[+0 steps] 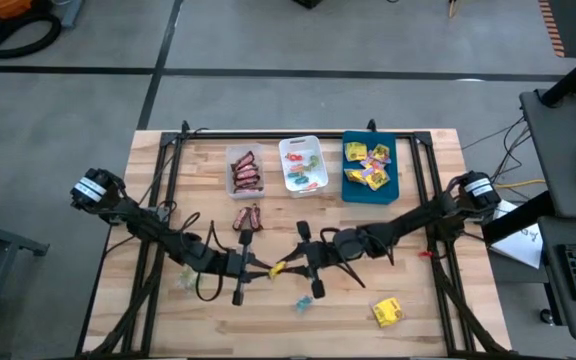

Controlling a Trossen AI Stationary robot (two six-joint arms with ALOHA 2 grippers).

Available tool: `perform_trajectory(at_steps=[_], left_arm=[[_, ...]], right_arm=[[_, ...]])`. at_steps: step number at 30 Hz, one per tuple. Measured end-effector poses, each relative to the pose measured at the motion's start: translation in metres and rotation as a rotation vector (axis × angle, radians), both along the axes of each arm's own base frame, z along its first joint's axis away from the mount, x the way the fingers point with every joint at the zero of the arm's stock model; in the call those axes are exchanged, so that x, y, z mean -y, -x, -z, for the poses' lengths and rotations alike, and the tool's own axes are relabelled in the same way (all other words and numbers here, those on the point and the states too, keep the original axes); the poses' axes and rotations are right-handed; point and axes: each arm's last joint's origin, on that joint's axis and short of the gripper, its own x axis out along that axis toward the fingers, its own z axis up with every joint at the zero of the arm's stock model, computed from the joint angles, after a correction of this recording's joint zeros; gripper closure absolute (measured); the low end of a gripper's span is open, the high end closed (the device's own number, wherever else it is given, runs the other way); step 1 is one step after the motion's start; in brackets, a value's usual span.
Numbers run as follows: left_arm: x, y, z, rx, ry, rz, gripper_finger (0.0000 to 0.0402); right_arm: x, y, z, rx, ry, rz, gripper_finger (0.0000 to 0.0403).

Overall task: Sort candy
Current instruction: Put the left yellow sour patch candy into the blue bin

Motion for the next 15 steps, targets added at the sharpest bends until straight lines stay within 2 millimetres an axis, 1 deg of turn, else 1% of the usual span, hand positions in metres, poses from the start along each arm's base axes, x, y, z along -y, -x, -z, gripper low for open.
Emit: perform_trajectory(at_steps=[2,3,4,8,12,15], left_arm=[[-0.0001,-0.0005,-0.0007,0.002,0.0,-0.013,0.0399],[-0.0004,-0.0005,-0.0008,0.001,0.007,-0.033,0.0398],[-0.001,-0.0005,-0.0008,0.0,0.014,-0.052,0.0395],[-0.0018,-0.0006,-0.0009,-0.001,0.038,-0.082,0.0366],[-0.002,-0.0009,-0.0005,-0.012,0.073,-0.091,0.0314],[-0.003,-0.0009,0.0014,-0.038,0.092,-0.108,0.0273]], right_arm=[[-0.0005,0.0001,-0.0001,0.004,0.014,-0.004,0.0365],[-0.0005,0.0001,-0.0001,0.005,0.02,-0.005,0.0378],[-0.0002,0.0,-0.0001,0.005,0.024,-0.003,0.0383],[0.0004,0.0,0.0001,0.002,0.027,0.001,0.0387],[0.0025,0.0009,-0.0014,-0.009,0.033,0.006,0.0388],[0.0079,0.0045,-0.0048,-0.057,0.037,0.019,0.0389]])
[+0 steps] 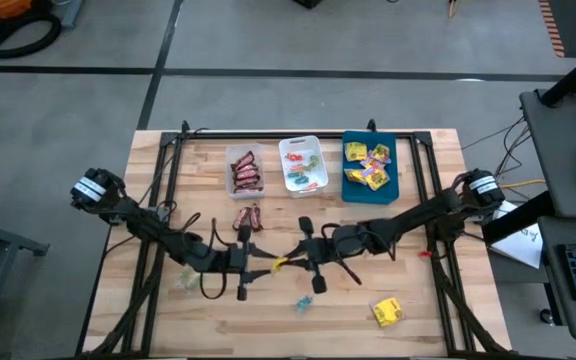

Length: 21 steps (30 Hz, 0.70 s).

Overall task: Sort candy
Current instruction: Put the left yellow sour patch candy into the blue bin

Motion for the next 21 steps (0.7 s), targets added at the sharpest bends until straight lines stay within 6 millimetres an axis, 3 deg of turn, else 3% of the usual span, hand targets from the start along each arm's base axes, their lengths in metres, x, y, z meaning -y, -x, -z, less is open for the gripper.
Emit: perform_trajectory(at_steps=[8,21], left_arm=[[-0.004,0.002,0.008,-0.099,0.002,-0.099,0.0208],[-0.01,0.008,0.004,-0.138,0.049,-0.189,0.0201]], right_arm=[[0.019,0.022,-0.012,-0.218,0.007,0.106,0.039],[0.046,0.075,-0.03,-0.468,0.099,0.491,0.039]])
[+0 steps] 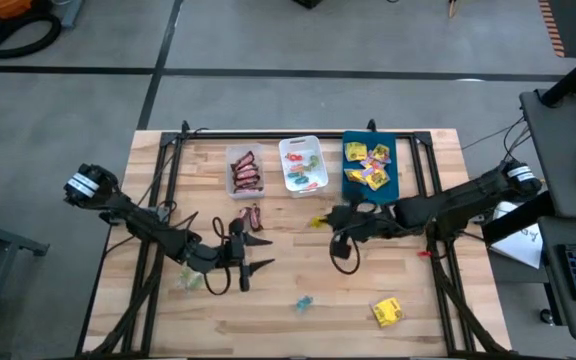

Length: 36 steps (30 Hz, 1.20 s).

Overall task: Sort candy
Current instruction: Put the left yellow sour patch candy into the blue bin

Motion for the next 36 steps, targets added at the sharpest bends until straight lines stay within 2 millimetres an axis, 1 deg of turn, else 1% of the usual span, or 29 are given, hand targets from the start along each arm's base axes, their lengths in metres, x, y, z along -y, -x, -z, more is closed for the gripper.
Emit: perform_trajectory(at_steps=[4,8,14,20,23,26,31,36], left_arm=[[-0.005,0.005,-0.006,0.007,0.099,-0.074,0.0201],[-0.012,0.015,-0.012,-0.022,0.172,-0.138,0.0201],[-0.023,0.032,-0.028,-0.113,0.197,-0.195,0.0201],[-0.028,0.042,-0.042,-0.229,0.173,-0.236,0.0201],[-0.028,0.042,-0.047,-0.259,0.16,-0.246,0.0201],[-0.027,0.04,-0.049,-0.285,0.143,-0.25,0.0201],[-0.024,0.035,-0.046,-0.31,0.124,-0.254,0.0201],[-0.022,0.03,-0.041,-0.336,0.105,-0.258,0.0201]], right_arm=[[0.012,0.017,-0.004,-0.056,0.012,0.137,0.039],[0.025,0.03,-0.008,-0.079,-0.002,0.247,0.039],[0.046,0.036,-0.012,-0.07,-0.03,0.372,0.039],[0.074,0.041,-0.008,-0.115,-0.05,0.516,0.039],[0.087,0.044,-0.003,-0.161,-0.049,0.577,0.039],[0.098,0.046,0.0,-0.191,-0.054,0.634,0.039],[0.114,0.048,0.005,-0.222,-0.053,0.691,0.039],[0.126,0.052,0.008,-0.239,-0.051,0.73,0.039]])
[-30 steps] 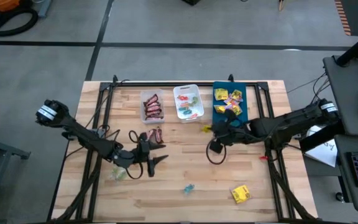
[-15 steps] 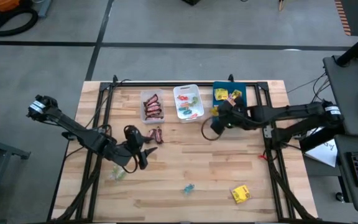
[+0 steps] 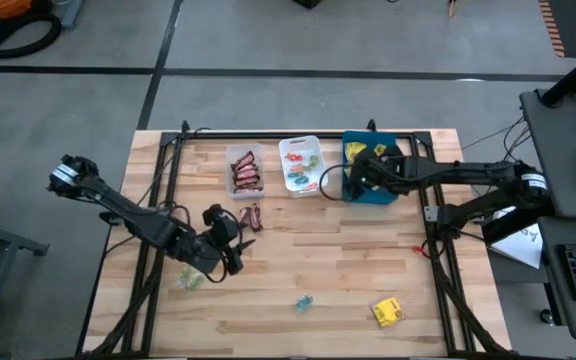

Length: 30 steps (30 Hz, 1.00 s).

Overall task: Sort candy
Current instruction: Put the left yellow sour patch candy into the blue bin, then put the left brown candy bar into the transparent bin

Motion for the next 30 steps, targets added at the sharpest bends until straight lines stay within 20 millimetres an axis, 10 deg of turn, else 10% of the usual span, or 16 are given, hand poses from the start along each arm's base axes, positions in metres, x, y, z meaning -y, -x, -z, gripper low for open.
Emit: perform_trajectory(at_steps=[30], left_arm=[[0.005,-0.007,0.0,-0.053,0.03,-0.003,0.0201]], right_arm=[[0.022,0.011,0.022,-0.005,-0.012,0.114,0.0277]])
